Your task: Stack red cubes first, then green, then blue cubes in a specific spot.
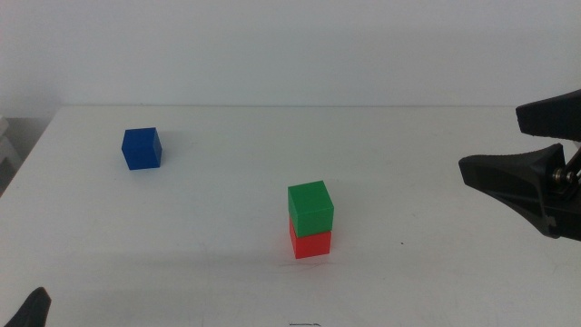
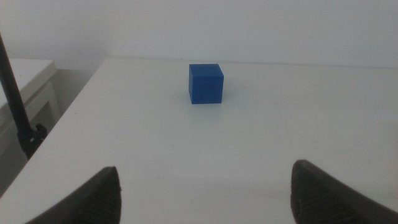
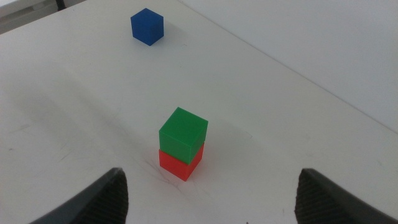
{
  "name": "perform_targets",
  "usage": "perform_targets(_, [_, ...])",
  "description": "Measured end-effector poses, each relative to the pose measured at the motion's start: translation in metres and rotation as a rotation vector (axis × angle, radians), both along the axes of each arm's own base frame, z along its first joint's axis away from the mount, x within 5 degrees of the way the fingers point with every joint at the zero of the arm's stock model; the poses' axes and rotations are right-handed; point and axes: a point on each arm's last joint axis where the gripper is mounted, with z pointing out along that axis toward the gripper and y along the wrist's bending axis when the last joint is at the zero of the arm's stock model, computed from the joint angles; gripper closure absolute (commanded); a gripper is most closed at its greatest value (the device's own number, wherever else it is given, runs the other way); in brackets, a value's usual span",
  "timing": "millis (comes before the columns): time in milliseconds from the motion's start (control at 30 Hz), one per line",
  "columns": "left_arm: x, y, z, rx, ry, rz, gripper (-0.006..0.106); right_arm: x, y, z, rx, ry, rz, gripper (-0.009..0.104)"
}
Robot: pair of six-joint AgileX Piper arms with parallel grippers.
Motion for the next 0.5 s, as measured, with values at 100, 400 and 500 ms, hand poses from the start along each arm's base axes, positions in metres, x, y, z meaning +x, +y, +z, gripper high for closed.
perform_targets(100, [0.002,0.0,0.009,-0.004,0.05,-0.002,0.007,0.0,0.0,0.0,0.0,0.0,0.0,0.003])
perform_targets(400, [0.066,-0.003,0.113,0.01,0.487,-0.03,0.007,0.0,0.0,0.0,0.0,-0.001,0.0,0.003])
perform_targets(500, [0.091,-0.003,0.139,0.011,0.62,-0.04,0.007,0.0,0.0,0.0,0.0,-0.001,0.0,0.003])
